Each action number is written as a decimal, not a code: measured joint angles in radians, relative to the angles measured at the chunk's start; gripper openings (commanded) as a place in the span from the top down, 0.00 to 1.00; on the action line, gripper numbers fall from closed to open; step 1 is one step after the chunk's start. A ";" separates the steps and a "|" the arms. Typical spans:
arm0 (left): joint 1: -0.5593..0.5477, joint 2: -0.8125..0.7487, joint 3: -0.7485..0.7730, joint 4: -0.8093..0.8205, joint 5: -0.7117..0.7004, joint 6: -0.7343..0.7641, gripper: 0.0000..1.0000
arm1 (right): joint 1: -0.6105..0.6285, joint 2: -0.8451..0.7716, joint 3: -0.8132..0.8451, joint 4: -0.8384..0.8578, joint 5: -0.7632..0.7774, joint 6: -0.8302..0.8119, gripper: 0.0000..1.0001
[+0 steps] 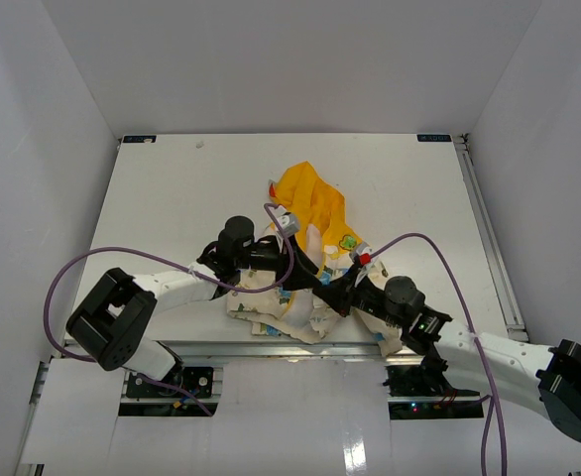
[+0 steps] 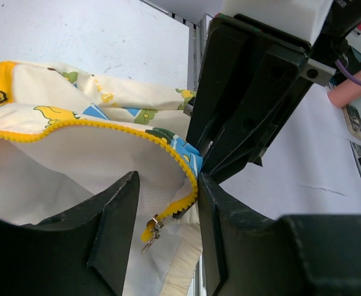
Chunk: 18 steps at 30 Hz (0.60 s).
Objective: Zip up the jacket
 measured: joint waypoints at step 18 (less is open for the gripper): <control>-0.011 0.063 0.060 -0.095 0.062 0.035 1.00 | -0.013 -0.043 -0.002 -0.069 0.056 0.038 0.52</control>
